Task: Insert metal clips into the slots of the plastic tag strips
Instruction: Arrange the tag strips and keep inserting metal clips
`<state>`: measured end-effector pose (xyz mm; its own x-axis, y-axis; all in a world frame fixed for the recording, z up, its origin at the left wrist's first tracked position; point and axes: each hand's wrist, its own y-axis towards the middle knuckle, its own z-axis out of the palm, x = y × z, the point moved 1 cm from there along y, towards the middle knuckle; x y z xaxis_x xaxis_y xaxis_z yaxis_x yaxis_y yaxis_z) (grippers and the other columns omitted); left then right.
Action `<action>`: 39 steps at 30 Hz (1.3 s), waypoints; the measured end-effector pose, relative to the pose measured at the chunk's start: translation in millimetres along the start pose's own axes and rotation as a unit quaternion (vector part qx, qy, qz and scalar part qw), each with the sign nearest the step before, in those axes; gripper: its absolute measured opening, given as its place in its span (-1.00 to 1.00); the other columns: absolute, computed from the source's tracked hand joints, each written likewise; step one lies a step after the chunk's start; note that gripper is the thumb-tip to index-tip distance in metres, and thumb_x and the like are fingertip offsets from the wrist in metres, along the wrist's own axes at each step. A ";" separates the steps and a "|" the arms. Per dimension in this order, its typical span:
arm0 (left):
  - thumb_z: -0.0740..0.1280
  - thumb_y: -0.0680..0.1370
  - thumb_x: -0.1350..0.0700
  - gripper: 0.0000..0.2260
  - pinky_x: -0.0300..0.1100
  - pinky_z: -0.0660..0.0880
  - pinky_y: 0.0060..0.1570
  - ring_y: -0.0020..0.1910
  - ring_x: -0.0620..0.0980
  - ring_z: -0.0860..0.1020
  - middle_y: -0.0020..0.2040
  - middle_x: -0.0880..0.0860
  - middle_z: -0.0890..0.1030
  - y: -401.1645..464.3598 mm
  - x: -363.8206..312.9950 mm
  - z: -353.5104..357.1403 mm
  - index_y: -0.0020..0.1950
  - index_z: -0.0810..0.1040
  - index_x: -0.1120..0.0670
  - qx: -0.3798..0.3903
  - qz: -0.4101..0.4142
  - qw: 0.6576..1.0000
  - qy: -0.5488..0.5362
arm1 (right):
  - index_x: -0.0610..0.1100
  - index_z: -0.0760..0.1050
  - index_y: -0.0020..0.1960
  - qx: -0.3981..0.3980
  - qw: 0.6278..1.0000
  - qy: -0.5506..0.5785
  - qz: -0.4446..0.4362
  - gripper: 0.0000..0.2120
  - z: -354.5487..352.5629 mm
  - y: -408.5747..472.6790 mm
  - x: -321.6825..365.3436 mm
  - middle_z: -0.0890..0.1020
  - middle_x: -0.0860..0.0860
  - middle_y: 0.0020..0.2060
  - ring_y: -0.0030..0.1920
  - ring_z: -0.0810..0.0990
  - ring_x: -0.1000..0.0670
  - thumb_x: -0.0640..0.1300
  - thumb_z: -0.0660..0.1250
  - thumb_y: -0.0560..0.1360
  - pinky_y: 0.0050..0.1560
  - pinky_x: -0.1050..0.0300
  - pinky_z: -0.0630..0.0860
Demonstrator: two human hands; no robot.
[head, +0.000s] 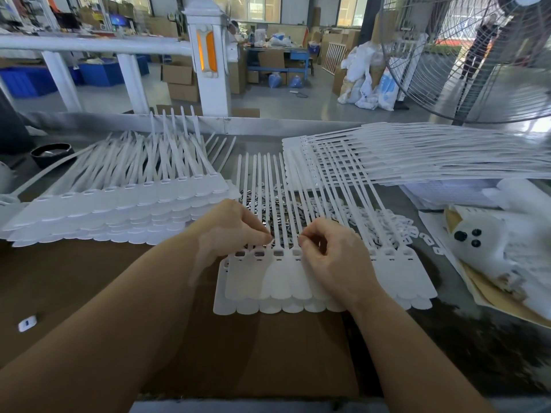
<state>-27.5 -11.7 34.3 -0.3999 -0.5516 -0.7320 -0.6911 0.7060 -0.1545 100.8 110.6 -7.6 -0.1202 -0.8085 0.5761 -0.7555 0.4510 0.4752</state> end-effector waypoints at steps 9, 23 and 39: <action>0.44 0.45 0.09 -0.97 -0.33 0.39 -0.42 -0.34 -0.16 0.53 -0.27 -0.10 0.60 15.1 -4.7 15.7 -0.14 0.65 -0.04 -0.074 0.050 0.996 0.026 | -0.08 0.51 -0.18 0.001 1.000 0.001 0.003 -0.93 -1.4 -0.1 0.9 0.48 0.15 -0.32 -0.28 0.42 0.19 -0.16 0.31 0.48 -0.26 0.35 0.30; 0.30 0.54 0.04 -0.79 -0.11 0.49 -0.09 -0.20 -0.02 0.46 0.25 -0.01 0.41 35.8 -12.4 38.1 0.15 0.59 -0.10 -0.136 0.039 0.974 0.175 | -0.01 0.45 -0.21 0.010 1.000 0.000 0.005 -0.89 -1.2 0.4 0.2 0.44 0.20 -0.35 -0.28 0.42 0.22 -0.15 0.31 0.48 -0.28 0.39 0.26; 0.36 0.45 0.09 -0.78 -0.05 0.59 -0.09 -0.25 -0.02 0.56 0.11 0.03 0.55 40.6 -14.3 34.0 0.06 0.63 -0.10 -0.080 0.031 0.987 0.134 | -0.07 0.50 -0.17 0.012 1.000 -0.016 0.001 -0.93 -1.6 1.2 0.2 0.47 0.16 -0.31 -0.27 0.40 0.23 -0.14 0.30 0.49 -0.26 0.41 0.26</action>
<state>-29.4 40.0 15.9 -0.5742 -0.6230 -0.5312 -0.7380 0.6747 0.0065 100.9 111.5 -5.9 -0.1425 -0.8198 0.5547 -0.7704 0.4437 0.4579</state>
